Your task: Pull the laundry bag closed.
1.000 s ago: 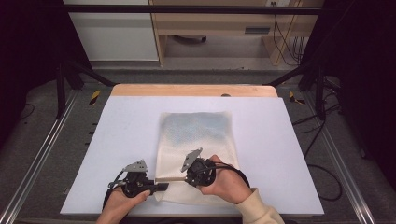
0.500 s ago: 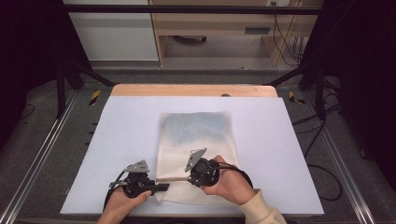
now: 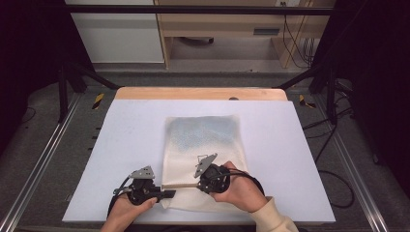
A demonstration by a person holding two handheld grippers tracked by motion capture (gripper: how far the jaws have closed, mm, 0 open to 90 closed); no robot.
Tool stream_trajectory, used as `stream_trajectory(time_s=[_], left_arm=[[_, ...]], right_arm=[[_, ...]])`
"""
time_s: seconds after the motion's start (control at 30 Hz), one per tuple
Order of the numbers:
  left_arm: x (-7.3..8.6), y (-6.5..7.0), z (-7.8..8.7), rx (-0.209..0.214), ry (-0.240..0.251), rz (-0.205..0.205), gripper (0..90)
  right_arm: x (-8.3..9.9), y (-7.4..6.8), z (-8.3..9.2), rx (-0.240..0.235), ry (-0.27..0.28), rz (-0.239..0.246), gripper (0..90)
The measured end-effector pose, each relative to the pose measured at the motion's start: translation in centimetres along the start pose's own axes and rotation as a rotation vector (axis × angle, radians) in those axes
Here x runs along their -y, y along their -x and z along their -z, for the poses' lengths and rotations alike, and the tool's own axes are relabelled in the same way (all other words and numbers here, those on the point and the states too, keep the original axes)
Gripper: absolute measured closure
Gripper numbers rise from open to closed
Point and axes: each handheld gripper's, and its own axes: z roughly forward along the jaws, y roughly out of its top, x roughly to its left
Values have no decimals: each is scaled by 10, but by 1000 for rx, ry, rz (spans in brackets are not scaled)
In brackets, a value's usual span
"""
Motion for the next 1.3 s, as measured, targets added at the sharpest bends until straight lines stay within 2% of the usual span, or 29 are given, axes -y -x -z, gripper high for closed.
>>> stream_trajectory(time_s=[0.27,0.47,1.3], left_arm=[[0,0,1,1,4,1,849],[0,0,1,5,13,4,849],[-1,0,2,-7,21,-9,848]], right_arm=[[4,1,3,6,-2,-24,818],[7,4,6,13,4,-20,818],[23,10,17,38,7,-56,818]])
